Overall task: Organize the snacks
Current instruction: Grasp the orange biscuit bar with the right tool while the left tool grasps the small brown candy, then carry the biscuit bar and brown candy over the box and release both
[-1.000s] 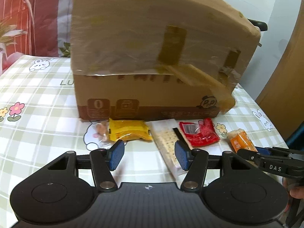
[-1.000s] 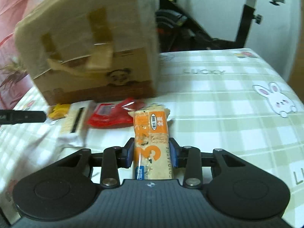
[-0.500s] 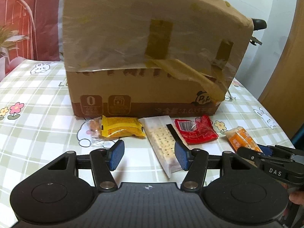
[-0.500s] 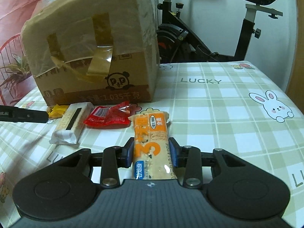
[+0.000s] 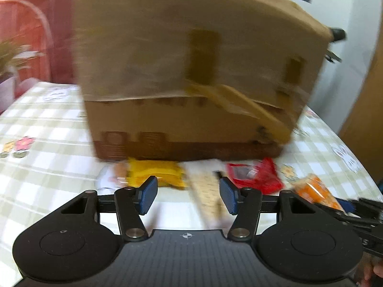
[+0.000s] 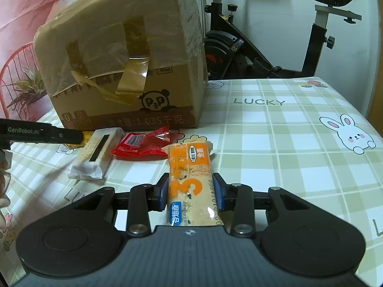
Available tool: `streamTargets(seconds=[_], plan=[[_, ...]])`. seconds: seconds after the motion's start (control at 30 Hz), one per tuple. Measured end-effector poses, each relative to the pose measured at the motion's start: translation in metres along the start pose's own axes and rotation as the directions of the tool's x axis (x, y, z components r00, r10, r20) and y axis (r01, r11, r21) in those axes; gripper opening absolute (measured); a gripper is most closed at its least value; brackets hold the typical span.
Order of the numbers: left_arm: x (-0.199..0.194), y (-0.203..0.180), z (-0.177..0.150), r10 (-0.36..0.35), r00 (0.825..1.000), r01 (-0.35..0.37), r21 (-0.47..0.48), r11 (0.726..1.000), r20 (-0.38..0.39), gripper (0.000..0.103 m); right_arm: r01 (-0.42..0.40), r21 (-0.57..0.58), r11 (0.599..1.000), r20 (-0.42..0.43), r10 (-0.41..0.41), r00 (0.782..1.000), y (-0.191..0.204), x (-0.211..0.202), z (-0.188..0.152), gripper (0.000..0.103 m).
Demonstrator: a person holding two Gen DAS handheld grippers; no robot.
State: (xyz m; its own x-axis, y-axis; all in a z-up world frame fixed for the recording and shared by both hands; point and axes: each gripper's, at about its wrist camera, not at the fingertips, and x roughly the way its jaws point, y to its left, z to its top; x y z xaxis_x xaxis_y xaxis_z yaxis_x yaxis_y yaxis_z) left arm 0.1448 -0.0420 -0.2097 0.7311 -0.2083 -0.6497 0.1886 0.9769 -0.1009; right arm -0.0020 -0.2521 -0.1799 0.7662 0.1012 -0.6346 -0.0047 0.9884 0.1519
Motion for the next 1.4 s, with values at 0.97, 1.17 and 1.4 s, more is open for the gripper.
streamTargets(seconds=[0.97,1.17,1.4], plan=[[0.015,0.048,0.0,0.156,0.988,-0.156,-0.044,0.987,0.003,0.018,0.003,-0.021,1.0,-0.008,-0.003,1.0,0.001,0.003,0.0,0.04],[-0.007,0.043,0.001,0.131,0.99,-0.129,-0.035,0.991,0.053,0.018,0.006,-0.023,1.0,-0.009,-0.006,1.0,0.001,0.004,0.0,0.04],[-0.031,0.033,0.006,0.095,0.987,-0.096,0.0,0.995,0.127,0.018,0.008,-0.003,1.0,0.017,-0.008,1.0,-0.001,-0.007,0.001,0.039]])
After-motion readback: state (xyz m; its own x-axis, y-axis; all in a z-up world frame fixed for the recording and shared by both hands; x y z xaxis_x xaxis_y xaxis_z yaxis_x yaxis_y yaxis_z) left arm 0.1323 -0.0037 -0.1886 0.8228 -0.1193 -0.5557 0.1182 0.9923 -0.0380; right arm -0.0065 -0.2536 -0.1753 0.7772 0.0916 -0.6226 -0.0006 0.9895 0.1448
